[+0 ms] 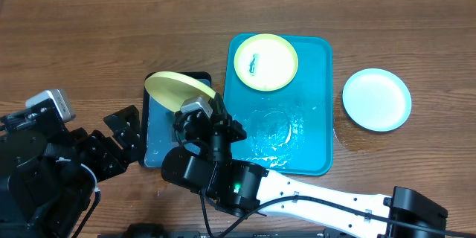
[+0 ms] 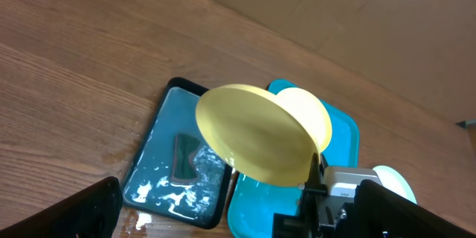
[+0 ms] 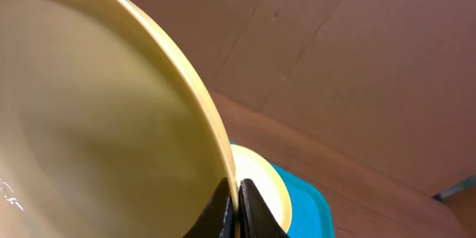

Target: Clean dirty plates on tray and stack at the side

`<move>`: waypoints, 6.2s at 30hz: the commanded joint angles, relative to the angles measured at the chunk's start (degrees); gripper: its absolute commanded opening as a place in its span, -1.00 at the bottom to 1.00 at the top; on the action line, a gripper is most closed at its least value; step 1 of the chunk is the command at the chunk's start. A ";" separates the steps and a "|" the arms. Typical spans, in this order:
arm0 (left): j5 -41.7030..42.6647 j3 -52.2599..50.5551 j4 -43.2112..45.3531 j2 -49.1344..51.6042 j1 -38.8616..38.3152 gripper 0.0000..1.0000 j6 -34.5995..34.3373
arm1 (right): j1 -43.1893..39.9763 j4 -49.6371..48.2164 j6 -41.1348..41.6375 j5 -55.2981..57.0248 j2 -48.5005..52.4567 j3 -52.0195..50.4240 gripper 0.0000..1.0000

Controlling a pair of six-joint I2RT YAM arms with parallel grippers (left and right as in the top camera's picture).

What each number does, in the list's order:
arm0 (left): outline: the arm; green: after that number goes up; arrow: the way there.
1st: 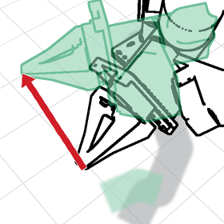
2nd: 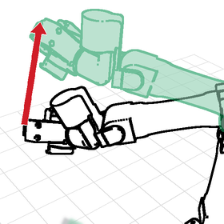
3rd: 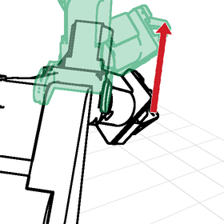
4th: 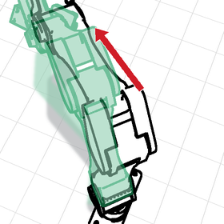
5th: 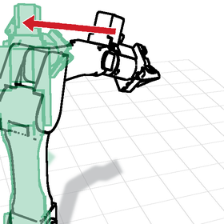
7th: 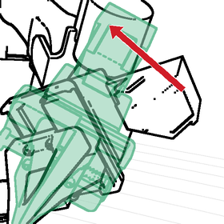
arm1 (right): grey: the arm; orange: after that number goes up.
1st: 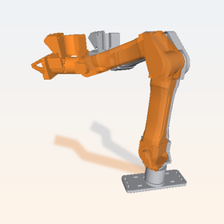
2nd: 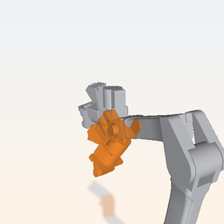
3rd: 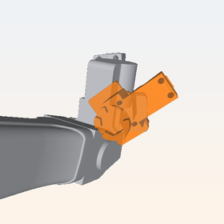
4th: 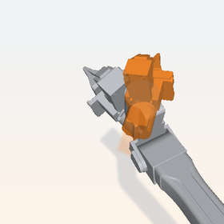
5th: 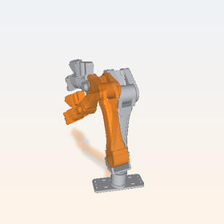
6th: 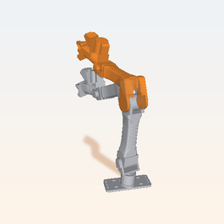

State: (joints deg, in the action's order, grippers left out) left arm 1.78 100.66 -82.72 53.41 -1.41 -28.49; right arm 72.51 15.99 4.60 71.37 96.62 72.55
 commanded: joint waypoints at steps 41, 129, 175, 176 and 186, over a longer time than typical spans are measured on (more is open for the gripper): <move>0.79 0.42 0.17 0.09 0.11 1.00 0.22 | -40.37 -1.66 33.88 -105.15 -0.63 0.72 -0.92; 5.33 -6.99 -0.02 0.87 0.11 1.00 6.99 | -52.98 23.15 25.22 -78.73 -11.13 -23.23 -0.12; -3.69 -32.30 27.19 54.95 -4.35 -0.50 4.55 | -53.02 28.30 21.90 -77.44 -21.44 -21.81 0.18; -3.69 -33.05 28.06 55.23 -4.35 -0.50 4.52 | -53.02 28.30 21.90 -77.42 -21.44 -21.81 0.18; -3.28 -25.64 20.35 54.90 -4.31 -0.92 8.00 | -57.27 29.14 25.46 -70.86 -18.69 -21.81 0.32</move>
State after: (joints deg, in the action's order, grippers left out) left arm -1.76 68.77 -57.82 108.47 -5.91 -22.48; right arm 16.91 45.15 29.28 -0.97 76.16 49.19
